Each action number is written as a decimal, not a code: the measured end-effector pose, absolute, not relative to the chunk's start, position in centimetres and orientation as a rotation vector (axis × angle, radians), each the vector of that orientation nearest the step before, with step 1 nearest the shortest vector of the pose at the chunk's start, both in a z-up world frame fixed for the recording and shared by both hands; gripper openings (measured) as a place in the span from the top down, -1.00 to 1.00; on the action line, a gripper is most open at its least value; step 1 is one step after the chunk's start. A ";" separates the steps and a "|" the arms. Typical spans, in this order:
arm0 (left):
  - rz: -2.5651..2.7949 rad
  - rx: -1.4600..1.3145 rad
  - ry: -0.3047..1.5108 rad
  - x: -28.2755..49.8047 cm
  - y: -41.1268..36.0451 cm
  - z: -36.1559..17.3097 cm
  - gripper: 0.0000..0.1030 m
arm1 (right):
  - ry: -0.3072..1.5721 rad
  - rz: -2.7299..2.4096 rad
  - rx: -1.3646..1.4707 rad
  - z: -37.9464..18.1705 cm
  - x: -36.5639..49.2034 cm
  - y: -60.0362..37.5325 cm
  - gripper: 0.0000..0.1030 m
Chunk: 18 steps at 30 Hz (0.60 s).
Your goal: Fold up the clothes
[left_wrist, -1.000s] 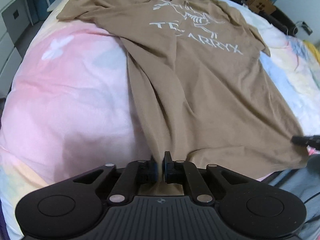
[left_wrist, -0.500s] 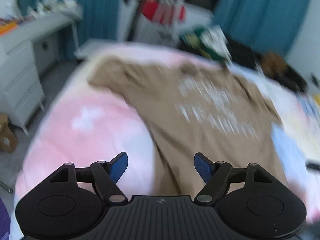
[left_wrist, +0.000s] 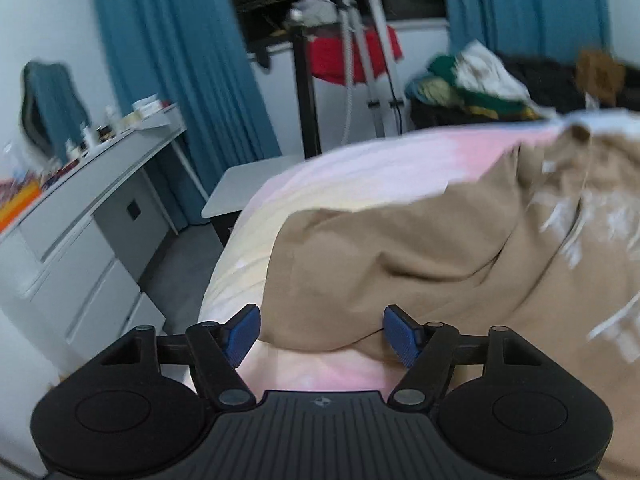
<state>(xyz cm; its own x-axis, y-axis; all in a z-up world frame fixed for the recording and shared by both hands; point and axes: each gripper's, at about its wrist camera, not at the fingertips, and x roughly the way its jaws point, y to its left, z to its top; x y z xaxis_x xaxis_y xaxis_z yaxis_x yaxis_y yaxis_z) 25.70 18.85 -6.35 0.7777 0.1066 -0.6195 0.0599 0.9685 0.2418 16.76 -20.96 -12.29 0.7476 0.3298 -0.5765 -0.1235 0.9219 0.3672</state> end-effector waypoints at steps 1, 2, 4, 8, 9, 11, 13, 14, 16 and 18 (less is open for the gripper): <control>0.015 0.267 0.696 26.2 19.4 -6.9 -0.37 | 0.689 0.256 0.324 -12.5 17.2 -21.0 -0.30; 0.011 0.214 0.722 26.7 20.3 -7.4 -0.37 | 0.695 0.260 0.330 -12.8 17.5 -21.1 -0.30; 0.004 0.095 0.768 27.6 22.0 -8.2 -0.37 | 0.706 0.264 0.351 -13.3 17.9 -21.3 -0.30; -0.004 -0.132 0.786 28.3 23.9 -8.9 0.26 | 0.717 0.257 0.416 -13.7 18.4 -21.8 -0.31; 0.003 -0.185 0.798 28.8 24.4 -9.0 0.54 | 0.717 0.256 0.431 -13.7 18.4 -21.9 -0.31; 0.025 -0.259 0.778 29.1 24.7 -8.1 0.81 | 0.716 0.251 0.445 -13.7 18.3 -22.1 -0.29; 0.042 -0.324 0.735 29.2 24.6 -6.6 0.83 | 0.715 0.243 0.459 -13.6 18.1 -22.4 -0.29; 0.050 -0.356 0.713 29.3 24.5 -5.9 0.84 | 0.715 0.240 0.469 -13.5 18.0 -22.5 -0.29; 0.070 -0.396 0.662 29.0 23.9 -3.6 0.84 | 0.711 0.239 0.489 -13.4 17.7 -22.8 -0.29; 0.072 -0.368 0.629 28.7 22.4 -1.3 0.84 | 0.702 0.236 0.495 -13.1 17.4 -23.0 -0.30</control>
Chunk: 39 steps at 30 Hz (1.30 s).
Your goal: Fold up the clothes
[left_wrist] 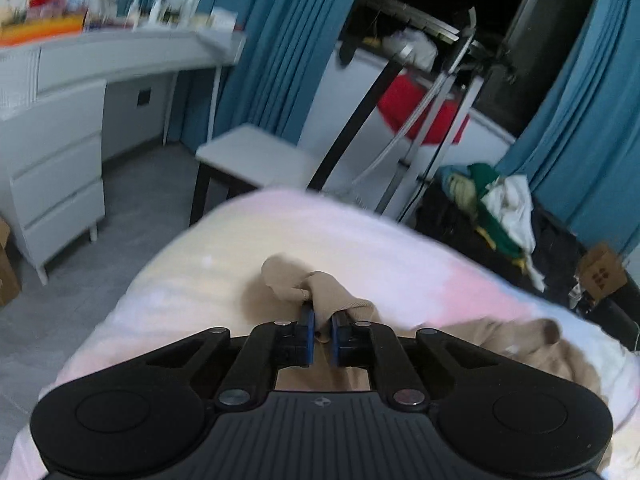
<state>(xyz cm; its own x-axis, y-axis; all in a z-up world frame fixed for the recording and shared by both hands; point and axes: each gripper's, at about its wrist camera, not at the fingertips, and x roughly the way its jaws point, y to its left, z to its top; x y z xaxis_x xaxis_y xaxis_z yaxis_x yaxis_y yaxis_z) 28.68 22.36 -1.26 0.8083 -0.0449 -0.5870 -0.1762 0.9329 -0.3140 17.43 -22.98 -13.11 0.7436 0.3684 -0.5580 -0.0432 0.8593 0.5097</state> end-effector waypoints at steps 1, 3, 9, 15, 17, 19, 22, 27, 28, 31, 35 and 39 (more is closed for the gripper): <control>0.073 -0.352 0.613 28.5 21.6 -0.1 0.84 | 0.694 0.233 0.496 -12.9 17.2 -23.1 -0.30; 0.046 -0.277 0.588 27.9 18.7 2.0 0.84 | 0.678 0.229 0.498 -12.6 16.9 -23.4 -0.30; -0.106 0.024 0.518 25.8 6.8 5.2 0.84 | 0.636 0.198 0.542 -12.1 16.3 -25.0 -0.30; -0.280 0.161 0.553 24.6 -4.4 1.2 0.83 | 0.614 0.164 0.624 -12.3 16.1 -26.9 -0.32; -0.320 0.180 0.577 24.2 -6.9 -1.0 0.80 | 0.609 0.162 0.636 -12.4 16.1 -27.3 -0.32; -0.344 0.198 0.612 23.5 -8.4 -3.2 0.69 | 0.602 0.162 0.642 -12.5 16.1 -27.6 -0.32; -0.357 0.208 0.655 21.6 -8.3 -5.0 0.38 | 0.583 0.165 0.657 -12.6 15.9 -28.2 -0.32; -0.224 0.297 0.711 15.9 -5.3 -5.4 -0.11 | 0.541 0.203 0.696 -12.5 15.8 -28.5 -0.32; -0.186 0.326 0.718 14.6 -4.6 -5.4 -0.13 | 0.533 0.222 0.710 -12.5 15.8 -28.5 -0.32; -0.135 0.332 0.695 11.6 -2.2 -4.6 -0.13 | 0.536 0.259 0.759 -12.5 15.7 -28.5 -0.32; -0.111 0.352 0.650 10.4 -1.2 -5.3 -0.13 | 0.587 0.329 0.894 -12.4 16.3 -28.4 -0.32; -0.116 0.336 0.667 11.7 -0.1 -6.8 -0.05 | 0.640 0.347 0.913 -10.9 19.8 -27.0 -0.32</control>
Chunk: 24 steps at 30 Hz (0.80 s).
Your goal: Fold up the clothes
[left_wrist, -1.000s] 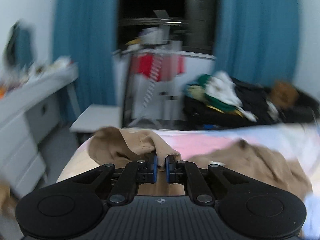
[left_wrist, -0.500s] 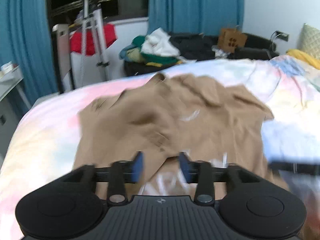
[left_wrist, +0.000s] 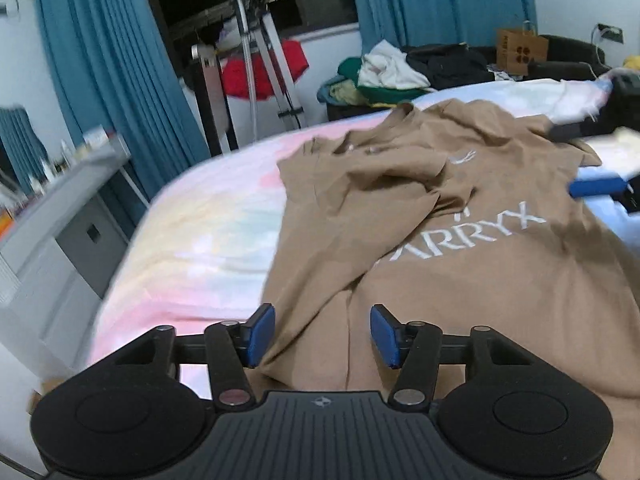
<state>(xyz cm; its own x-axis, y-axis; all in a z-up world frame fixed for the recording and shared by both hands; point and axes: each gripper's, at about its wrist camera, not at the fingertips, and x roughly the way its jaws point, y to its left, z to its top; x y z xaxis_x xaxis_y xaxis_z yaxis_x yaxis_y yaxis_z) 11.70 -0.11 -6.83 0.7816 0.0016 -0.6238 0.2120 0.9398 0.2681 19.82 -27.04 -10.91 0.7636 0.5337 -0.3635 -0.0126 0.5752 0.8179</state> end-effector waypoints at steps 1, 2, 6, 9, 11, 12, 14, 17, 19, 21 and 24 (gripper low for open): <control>-0.121 0.328 0.675 12.0 0.3 -7.0 -0.05 | 0.653 0.347 0.914 -10.7 21.2 -26.5 -0.32; -0.125 0.352 0.666 12.5 0.3 -7.4 -0.03 | 0.664 0.349 0.913 -10.5 22.8 -25.9 -0.32; -0.155 0.371 0.628 14.3 1.2 -8.2 -0.02 | 0.706 0.259 0.975 -11.5 29.5 -23.8 -0.32; -0.165 0.325 0.637 15.9 2.3 -8.8 0.13 | 0.750 0.187 0.952 -12.8 33.5 -22.2 -0.32; -0.186 0.276 0.657 16.6 3.1 -9.2 0.29 | 0.772 0.148 0.918 -13.6 36.0 -21.0 -0.30; -0.204 0.249 0.666 16.9 3.5 -9.4 0.50 | 0.783 0.120 0.902 -13.9 36.7 -20.7 -0.26; -0.240 0.178 0.689 17.5 4.2 -9.3 0.79 | 0.794 0.066 0.880 -14.2 37.8 -20.1 0.33; -0.258 0.051 0.703 18.2 5.7 -8.8 0.87 | 0.725 0.065 0.827 -12.0 38.7 -19.2 0.83; -0.263 -0.027 0.688 18.4 7.0 -8.1 0.90 | 0.651 0.091 0.777 -9.8 39.2 -18.6 0.94; -0.275 -0.129 0.687 18.3 8.5 -7.3 0.91 | 0.538 0.151 0.743 -7.0 39.2 -18.0 0.94; -0.256 -0.192 0.643 17.5 10.1 -5.9 0.92 | 0.321 0.318 0.687 -2.5 36.8 -17.7 0.94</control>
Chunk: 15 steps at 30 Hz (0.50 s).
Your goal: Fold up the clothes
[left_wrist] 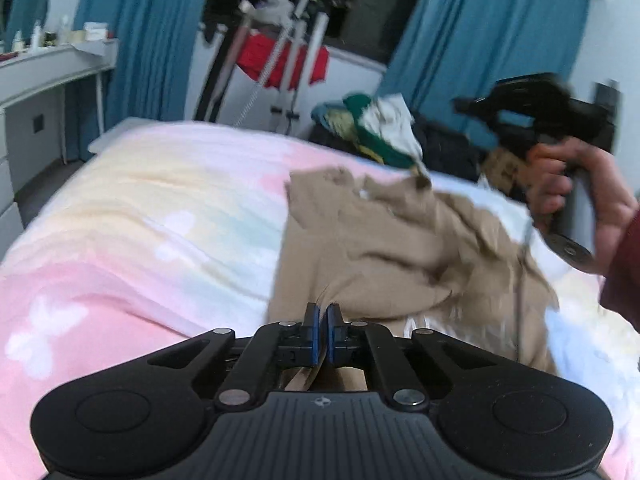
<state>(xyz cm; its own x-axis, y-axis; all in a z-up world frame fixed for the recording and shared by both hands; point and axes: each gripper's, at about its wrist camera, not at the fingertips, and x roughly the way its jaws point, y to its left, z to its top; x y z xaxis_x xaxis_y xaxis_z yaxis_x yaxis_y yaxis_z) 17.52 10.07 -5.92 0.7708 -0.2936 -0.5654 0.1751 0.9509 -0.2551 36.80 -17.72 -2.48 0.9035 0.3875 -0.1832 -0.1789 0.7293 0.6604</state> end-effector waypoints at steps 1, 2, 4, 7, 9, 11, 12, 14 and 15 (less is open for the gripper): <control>-0.243 -0.185 0.633 17.3 10.3 -5.6 0.92 | 0.327 0.327 0.668 -2.2 36.3 -17.7 0.94; -0.231 -0.177 0.625 17.0 10.4 -5.4 0.93 | 0.351 0.324 0.649 -2.1 35.9 -17.8 0.94; -0.225 -0.179 0.637 16.7 10.6 -5.1 0.93 | 0.429 0.308 0.614 -2.8 35.4 -17.8 0.94; -0.225 -0.148 0.655 16.3 10.1 -5.3 0.93 | 0.605 0.252 0.577 -5.9 35.1 -18.1 0.87; -0.232 -0.108 0.656 15.8 9.4 -5.4 0.93 | 0.695 0.204 0.571 -7.7 35.1 -18.2 0.84; -0.239 -0.069 0.655 15.5 8.8 -5.7 0.92 | 0.756 0.170 0.550 -9.1 34.6 -18.3 0.63; -0.242 -0.051 0.652 15.4 8.5 -5.9 0.91 | 0.765 0.165 0.529 -9.5 34.1 -18.4 0.49; -0.248 -0.016 0.644 15.5 7.9 -6.3 0.89 | 0.749 0.167 0.428 -9.6 33.4 -18.0 -0.25; -0.250 -0.001 0.638 15.6 7.6 -6.6 0.86 | 0.735 0.176 0.363 -9.5 33.1 -17.6 -0.34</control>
